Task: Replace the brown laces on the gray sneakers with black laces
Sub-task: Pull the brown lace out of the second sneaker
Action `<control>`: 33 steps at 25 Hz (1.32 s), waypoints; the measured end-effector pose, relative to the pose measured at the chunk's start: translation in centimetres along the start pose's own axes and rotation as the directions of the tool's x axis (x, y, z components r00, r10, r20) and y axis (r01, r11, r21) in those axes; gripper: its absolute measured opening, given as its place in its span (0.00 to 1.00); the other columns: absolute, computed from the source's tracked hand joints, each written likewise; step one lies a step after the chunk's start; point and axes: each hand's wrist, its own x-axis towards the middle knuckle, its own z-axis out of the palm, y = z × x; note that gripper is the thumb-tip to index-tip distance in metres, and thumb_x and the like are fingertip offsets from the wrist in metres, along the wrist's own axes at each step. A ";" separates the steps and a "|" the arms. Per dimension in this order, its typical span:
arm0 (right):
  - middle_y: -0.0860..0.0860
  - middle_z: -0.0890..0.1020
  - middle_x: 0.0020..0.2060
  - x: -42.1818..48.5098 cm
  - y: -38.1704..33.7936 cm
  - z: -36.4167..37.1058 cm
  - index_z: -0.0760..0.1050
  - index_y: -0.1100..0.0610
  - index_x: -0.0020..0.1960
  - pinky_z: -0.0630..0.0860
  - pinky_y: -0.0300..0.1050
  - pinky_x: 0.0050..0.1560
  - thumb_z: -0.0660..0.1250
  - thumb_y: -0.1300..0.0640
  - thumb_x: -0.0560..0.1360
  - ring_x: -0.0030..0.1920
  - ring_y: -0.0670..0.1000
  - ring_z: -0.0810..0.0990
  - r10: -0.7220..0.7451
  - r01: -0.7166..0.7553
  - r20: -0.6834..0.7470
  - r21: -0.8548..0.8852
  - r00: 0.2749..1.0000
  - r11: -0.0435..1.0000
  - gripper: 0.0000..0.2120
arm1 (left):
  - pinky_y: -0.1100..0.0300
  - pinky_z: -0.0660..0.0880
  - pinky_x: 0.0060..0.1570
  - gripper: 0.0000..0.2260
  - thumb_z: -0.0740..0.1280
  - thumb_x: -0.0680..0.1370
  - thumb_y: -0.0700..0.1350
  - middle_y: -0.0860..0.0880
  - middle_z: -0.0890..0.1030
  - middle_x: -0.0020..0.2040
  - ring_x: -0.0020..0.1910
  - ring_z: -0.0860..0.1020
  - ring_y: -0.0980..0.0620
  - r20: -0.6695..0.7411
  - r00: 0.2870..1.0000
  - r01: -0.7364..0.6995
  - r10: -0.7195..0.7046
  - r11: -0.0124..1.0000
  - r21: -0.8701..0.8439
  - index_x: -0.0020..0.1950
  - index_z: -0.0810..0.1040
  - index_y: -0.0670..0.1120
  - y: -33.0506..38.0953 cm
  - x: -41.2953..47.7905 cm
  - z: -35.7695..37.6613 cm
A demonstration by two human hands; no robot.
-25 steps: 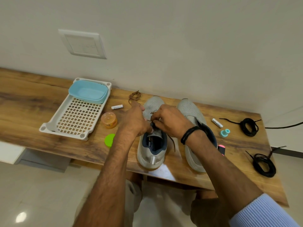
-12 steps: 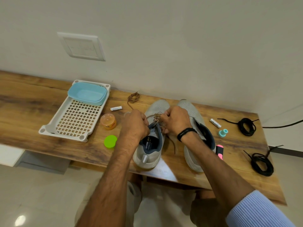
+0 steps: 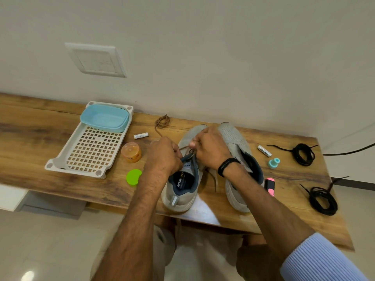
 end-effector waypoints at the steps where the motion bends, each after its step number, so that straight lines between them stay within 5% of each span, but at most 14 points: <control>1: 0.57 0.77 0.53 0.2 0.2 0.1 0.78 0.52 0.38 0.75 0.42 0.44 0.69 0.53 0.77 0.46 0.50 0.76 0.152 -0.147 -0.106 0.056 0.983 0.988 0.09 | 0.62 0.79 0.46 0.08 0.78 0.67 0.37 0.50 0.84 0.42 0.44 0.81 0.52 0.013 1.000 0.009 -0.008 1.000 -0.029 0.40 0.85 0.49 0.0 0.1 0.0; 4: 0.56 0.76 0.52 0.1 0.1 -0.2 0.74 0.53 0.36 0.70 0.37 0.36 0.66 0.55 0.79 0.39 0.50 0.74 0.310 -0.276 -0.264 0.159 0.913 0.948 0.13 | 0.58 0.81 0.48 0.08 0.78 0.67 0.37 0.49 0.84 0.42 0.44 0.82 0.51 0.000 1.000 0.018 -0.018 0.998 -0.057 0.40 0.85 0.49 0.2 -0.1 0.0; 6: 0.50 0.69 0.54 -0.4 -0.5 -0.7 0.79 0.54 0.49 0.73 0.37 0.49 0.66 0.59 0.79 0.50 0.47 0.72 0.120 -0.077 -0.213 0.198 0.970 0.977 0.04 | 0.59 0.80 0.48 0.08 0.78 0.66 0.37 0.48 0.84 0.44 0.46 0.82 0.49 -0.033 0.999 0.011 -0.012 1.000 -0.023 0.39 0.85 0.49 0.3 -0.2 0.1; 9: 0.50 0.70 0.61 -0.8 -1.0 -1.2 0.80 0.48 0.59 0.63 0.44 0.67 0.68 0.57 0.78 0.65 0.49 0.65 -0.186 0.175 0.089 0.111 0.979 0.978 0.12 | 0.59 0.79 0.51 0.08 0.77 0.67 0.37 0.48 0.84 0.44 0.46 0.81 0.50 -0.065 0.998 -0.025 0.026 1.000 0.012 0.40 0.85 0.48 0.1 -0.2 0.0; 12: 0.47 0.82 0.50 0.0 -0.2 -0.9 0.83 0.50 0.49 0.67 0.54 0.66 0.69 0.52 0.77 0.57 0.48 0.76 -0.241 0.243 0.246 0.023 0.939 0.970 0.05 | 0.58 0.79 0.51 0.08 0.76 0.67 0.36 0.47 0.85 0.44 0.46 0.82 0.49 -0.075 0.996 -0.047 0.049 0.998 0.032 0.41 0.86 0.48 0.1 -0.2 -0.2; 15: 0.50 0.78 0.44 0.2 0.0 0.3 0.75 0.46 0.35 0.74 0.54 0.58 0.68 0.48 0.77 0.50 0.51 0.76 -0.158 0.167 0.207 -0.025 0.965 0.986 0.12 | 0.60 0.79 0.50 0.08 0.77 0.67 0.37 0.48 0.85 0.44 0.47 0.82 0.50 -0.073 0.996 -0.040 0.042 0.999 0.031 0.41 0.86 0.49 0.3 -0.3 0.0; 18: 0.52 0.70 0.53 0.1 -0.3 0.3 0.79 0.52 0.46 0.73 0.38 0.54 0.65 0.54 0.80 0.56 0.51 0.72 0.002 -0.003 -0.125 -0.009 0.992 1.000 0.06 | 0.62 0.79 0.48 0.07 0.78 0.67 0.38 0.49 0.85 0.42 0.45 0.82 0.51 -0.038 0.999 0.012 -0.012 1.000 0.009 0.38 0.85 0.49 0.1 -0.2 -0.1; 20: 0.51 0.68 0.54 0.3 -0.3 -1.4 0.81 0.56 0.53 0.66 0.27 0.48 0.64 0.56 0.80 0.56 0.51 0.73 0.269 -0.178 -0.404 0.248 0.874 0.952 0.08 | 0.60 0.80 0.48 0.06 0.79 0.67 0.38 0.49 0.85 0.42 0.45 0.82 0.51 -0.038 0.998 0.040 -0.041 0.999 -0.028 0.38 0.85 0.48 0.1 -0.1 -0.1; 22: 0.53 0.68 0.57 0.5 -0.2 -2.5 0.79 0.57 0.57 0.66 0.31 0.48 0.64 0.53 0.81 0.56 0.51 0.74 0.354 -0.201 -0.498 0.336 0.792 0.920 0.10 | 0.59 0.80 0.49 0.06 0.79 0.67 0.39 0.48 0.85 0.42 0.45 0.82 0.50 -0.064 0.997 0.047 -0.049 0.998 -0.041 0.39 0.86 0.48 0.1 -0.1 -0.2; 24: 0.54 0.68 0.60 0.4 -0.3 -2.6 0.76 0.52 0.61 0.67 0.35 0.53 0.66 0.54 0.79 0.59 0.50 0.71 0.221 -0.114 -0.401 0.272 0.889 0.955 0.11 | 0.56 0.81 0.51 0.06 0.79 0.67 0.39 0.47 0.85 0.42 0.46 0.83 0.50 -0.074 0.997 0.030 -0.032 0.999 -0.027 0.40 0.86 0.47 0.1 0.0 -0.2; 26: 0.51 0.69 0.61 0.0 -0.5 -2.2 0.76 0.47 0.63 0.63 0.40 0.63 0.68 0.53 0.78 0.63 0.49 0.66 -0.051 0.071 -0.104 0.196 0.993 0.978 0.14 | 0.55 0.81 0.51 0.06 0.79 0.66 0.39 0.47 0.85 0.43 0.46 0.82 0.49 -0.079 0.997 0.020 -0.021 1.000 -0.017 0.40 0.86 0.47 0.1 0.1 -0.1; 29: 0.44 0.80 0.49 0.1 -0.2 -1.3 0.82 0.48 0.50 0.68 0.54 0.66 0.68 0.49 0.77 0.56 0.47 0.75 -0.271 0.261 0.251 0.074 0.929 0.962 0.06 | 0.55 0.80 0.52 0.07 0.79 0.66 0.40 0.48 0.85 0.44 0.48 0.82 0.49 -0.087 0.996 0.018 -0.017 1.000 0.009 0.42 0.86 0.48 0.0 0.2 0.1; 31: 0.44 0.81 0.40 0.5 0.2 -0.8 0.81 0.50 0.39 0.72 0.55 0.61 0.68 0.47 0.77 0.47 0.46 0.77 -0.209 0.204 0.274 0.049 0.939 0.978 0.11 | 0.58 0.79 0.52 0.07 0.78 0.67 0.40 0.48 0.85 0.44 0.47 0.82 0.50 -0.068 0.998 0.004 -0.003 1.000 0.023 0.42 0.86 0.48 0.2 0.1 0.0; 33: 0.49 0.78 0.46 0.4 0.1 0.1 0.82 0.51 0.41 0.73 0.51 0.57 0.68 0.42 0.75 0.52 0.49 0.74 -0.105 0.110 0.104 -0.037 0.989 0.993 0.13 | 0.59 0.79 0.50 0.06 0.78 0.67 0.40 0.49 0.85 0.44 0.47 0.82 0.50 -0.075 0.997 -0.002 0.003 1.000 0.008 0.42 0.86 0.48 0.3 0.2 0.1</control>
